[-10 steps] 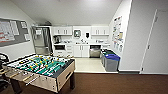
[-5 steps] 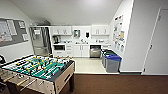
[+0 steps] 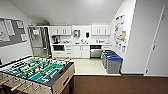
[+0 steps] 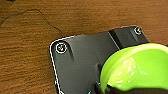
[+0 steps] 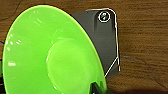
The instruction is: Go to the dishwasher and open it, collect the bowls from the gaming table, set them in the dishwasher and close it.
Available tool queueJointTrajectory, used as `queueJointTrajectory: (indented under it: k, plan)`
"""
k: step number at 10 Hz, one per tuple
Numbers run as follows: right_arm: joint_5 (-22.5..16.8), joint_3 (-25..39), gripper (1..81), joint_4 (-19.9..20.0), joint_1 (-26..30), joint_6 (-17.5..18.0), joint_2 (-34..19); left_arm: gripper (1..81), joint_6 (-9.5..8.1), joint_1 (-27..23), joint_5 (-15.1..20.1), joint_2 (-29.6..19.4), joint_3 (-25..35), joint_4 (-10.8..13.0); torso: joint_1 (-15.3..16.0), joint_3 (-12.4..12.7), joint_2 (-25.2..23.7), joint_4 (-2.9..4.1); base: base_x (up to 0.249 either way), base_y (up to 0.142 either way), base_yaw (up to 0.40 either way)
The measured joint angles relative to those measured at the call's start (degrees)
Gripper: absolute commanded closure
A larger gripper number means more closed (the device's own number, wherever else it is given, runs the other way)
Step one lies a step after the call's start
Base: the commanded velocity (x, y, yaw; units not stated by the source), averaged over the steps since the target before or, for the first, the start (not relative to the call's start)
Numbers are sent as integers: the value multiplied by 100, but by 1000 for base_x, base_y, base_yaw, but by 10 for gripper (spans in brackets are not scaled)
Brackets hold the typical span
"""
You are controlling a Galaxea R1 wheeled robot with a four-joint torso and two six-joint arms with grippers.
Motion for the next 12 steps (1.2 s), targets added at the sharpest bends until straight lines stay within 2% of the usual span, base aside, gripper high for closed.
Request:
queueJointTrajectory:
  k: [7,12]
  plan:
    - [-33,0,811,0,33,0,11,811,0,-30,28,67,-7,-24,0,0,0,0,171,-68,0]
    - [-35,-5,811,0,1,2,11,811,-2,-2,37,108,-9,-28,-2,0,0,0,173,0,0]
